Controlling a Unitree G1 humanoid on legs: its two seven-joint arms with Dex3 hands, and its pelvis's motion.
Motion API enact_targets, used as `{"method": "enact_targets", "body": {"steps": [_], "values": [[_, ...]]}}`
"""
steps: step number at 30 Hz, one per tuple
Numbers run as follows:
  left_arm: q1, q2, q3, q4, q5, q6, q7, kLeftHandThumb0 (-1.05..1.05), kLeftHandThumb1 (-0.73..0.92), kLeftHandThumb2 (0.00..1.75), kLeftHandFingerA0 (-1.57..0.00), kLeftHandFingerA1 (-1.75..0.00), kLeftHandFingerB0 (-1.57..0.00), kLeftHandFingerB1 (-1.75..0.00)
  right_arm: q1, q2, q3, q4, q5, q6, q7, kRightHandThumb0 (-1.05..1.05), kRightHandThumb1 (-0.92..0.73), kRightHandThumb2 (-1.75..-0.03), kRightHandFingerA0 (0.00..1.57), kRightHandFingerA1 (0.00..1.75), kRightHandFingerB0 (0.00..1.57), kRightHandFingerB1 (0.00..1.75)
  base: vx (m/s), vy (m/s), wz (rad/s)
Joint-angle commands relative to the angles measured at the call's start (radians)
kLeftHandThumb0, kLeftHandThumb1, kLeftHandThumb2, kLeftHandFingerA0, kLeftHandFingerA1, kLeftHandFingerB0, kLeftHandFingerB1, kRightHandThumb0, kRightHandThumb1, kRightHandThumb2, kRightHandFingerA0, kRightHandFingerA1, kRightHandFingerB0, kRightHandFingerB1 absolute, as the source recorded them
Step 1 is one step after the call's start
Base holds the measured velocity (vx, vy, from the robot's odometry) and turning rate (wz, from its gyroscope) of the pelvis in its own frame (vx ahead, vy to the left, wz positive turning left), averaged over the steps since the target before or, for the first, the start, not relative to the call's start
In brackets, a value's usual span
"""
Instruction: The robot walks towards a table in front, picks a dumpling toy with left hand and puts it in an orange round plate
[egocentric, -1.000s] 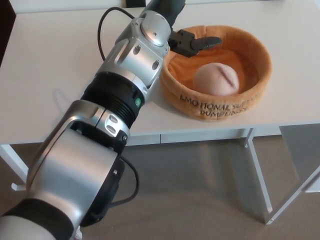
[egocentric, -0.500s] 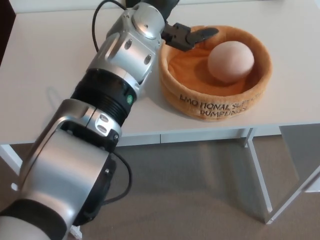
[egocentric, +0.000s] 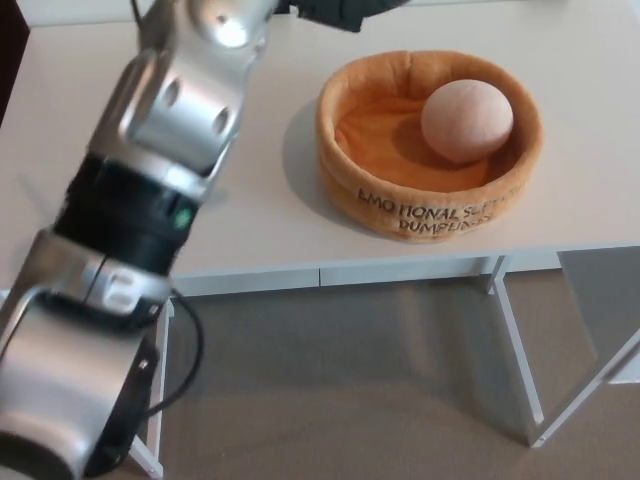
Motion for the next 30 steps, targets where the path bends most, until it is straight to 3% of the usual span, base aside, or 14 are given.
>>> {"method": "enact_targets", "body": {"steps": [1, 6, 7, 10, 11, 14, 15, 16, 17, 18, 21, 23, 25, 30], "values": [[0.511, 0.193, 0.289, -0.891, -0.207, -0.042, -0.205, -0.5, 0.42, 0.65, -0.22, -0.41, -0.15, -0.37, 0.008, -0.025, -0.003, 0.045, -0.01, 0.003, -0.015, -0.49, -0.53, -0.55, 0.6, 0.47, 0.33, 0.35, 0.0, 0.0, 0.0], [0.881, 0.204, 0.559, -1.125, -0.374, -0.174, -0.323, -0.5, 0.42, 0.66, -0.23, -0.4, -0.14, -0.37, 0.001, -0.028, 0.002, 0.082, -0.021, -0.005, -0.022, -0.53, -0.52, -0.56, 0.7, 0.51, 0.33, 0.35, 0.0, 0.0, 0.0], [1.043, 0.179, 0.661, -1.156, -0.45, -0.232, -0.379, -0.24, 0.33, 0.88, -0.09, -0.51, -0.08, -0.51, 0.016, -0.025, 0.002, 0.076, -0.029, 0.002, -0.041, -0.53, -0.5, -0.56, 0.71, 0.51, 0.34, 0.35, 0.0, 0.0, 0.0], [1.175, 0.161, 0.74, -1.153, -0.519, -0.294, -0.429, -0.23, 0.35, 0.88, -0.09, -0.51, -0.08, -0.51, 0.02, -0.024, 0.0, 0.074, -0.028, -0.001, -0.044, -0.52, -0.52, -0.56, 0.71, 0.52, 0.33, 0.35, 0.0, 0.0, 0.0], [1.331, 0.138, 0.816, -1.111, -0.564, -0.366, -0.491, -0.5, 0.43, 0.65, -0.22, -0.38, -0.16, -0.37, 0.021, -0.023, -0.005, 0.089, -0.017, -0.01, -0.031, -0.48, -0.53, -0.55, 0.63, 0.49, 0.33, 0.35, 0.0, 0.0, 0.0], [1.522, 0.125, 0.88, -0.985, -0.539, -0.477, -0.55, -0.56, 0.42, 0.68, -0.24, -0.39, -0.15, -0.39, 0.024, -0.026, -0.004, 0.103, -0.026, -0.024, -0.041, -0.51, -0.52, -0.56, 0.69, 0.51, 0.34, 0.35, 0.0, 0.0, 0.0], [1.522, 0.125, 0.88, -0.985, -0.539, -0.477, -0.55, -0.56, 0.42, 0.68, -0.24, -0.39, -0.15, -0.39, 0.024, -0.026, -0.004, 0.103, -0.026, -0.024, -0.041, -0.51, -0.52, -0.56, 0.69, 0.51, 0.34, 0.35, 0.0, 0.0, 0.0], [1.614, 0.117, 0.904, -0.917, -0.534, -0.502, -0.574, -0.22, 0.31, 0.86, -0.09, -0.51, -0.09, -0.5, 0.03, -0.02, -0.006, 0.106, -0.02, -0.036, -0.037, -0.44, -0.54, -0.56, 0.68, 0.52, 0.34, 0.35, 0.0, 0.0, 0.0], [1.671, 0.114, 0.913, -0.855, -0.538, -0.53, -0.593, -0.22, 0.31, 0.86, -0.09, -0.51, -0.09, -0.5, 0.033, -0.015, -0.009, 0.104, -0.01, -0.044, -0.027, -0.44, -0.54, -0.56, 0.68, 0.52, 0.34, 0.35, 0.0, 0.0, 0.0], [1.712, 0.119, 0.906, -0.805, -0.511, -0.546, -0.591, -0.47, 0.4, 0.64, -0.26, -0.39, -0.2, -0.36, 0.036, -0.015, -0.008, 0.106, -0.012, -0.054, -0.028, -0.46, -0.53, -0.56, 0.68, 0.51, 0.36, 0.35, 0.0, 0.0, 0.0], [1.784, 0.14, 0.878, -0.687, -0.444, -0.598, -0.567, -0.51, 0.4, 0.66, -0.27, -0.4, -0.21, -0.37, 0.034, -0.016, -0.009, 0.125, -0.015, -0.068, -0.032, -0.46, -0.53, -0.55, 0.65, 0.5, 0.35, 0.34, 0.0, 0.0, 0.0], [1.829, 0.182, 0.837, -0.508, -0.371, -0.661, -0.53, -0.52, 0.41, 0.67, -0.26, -0.4, -0.21, -0.38, 0.021, -0.016, -0.012, 0.161, -0.018, -0.062, -0.048, -0.47, -0.52, -0.55, 0.74, 0.52, 0.35, 0.34, 0.0, 0.0, 0.0], [1.84, 0.208, 0.811, -0.43, -0.328, -0.68, -0.495, -0.46, 0.47, 0.54, -0.32, -0.33, -0.26, -0.32, 0.013, -0.013, -0.018, 0.183, -0.008, -0.078, -0.04, -0.42, -0.53, -0.56, 0.72, 0.54, 0.34, 0.35, 0.0, 0.0, 0.0], [1.814, 0.287, 0.735, -0.243, -0.235, -0.623, -0.415, -0.48, 0.45, 0.54, -0.29, -0.33, -0.28, -0.31, 0.011, -0.016, -0.012, 0.184, -0.013, -0.072, -0.04, -0.49, -0.52, -0.56, 0.66, 0.49, 0.33, 0.33, 0.0, 0.0, 0.0]]}}
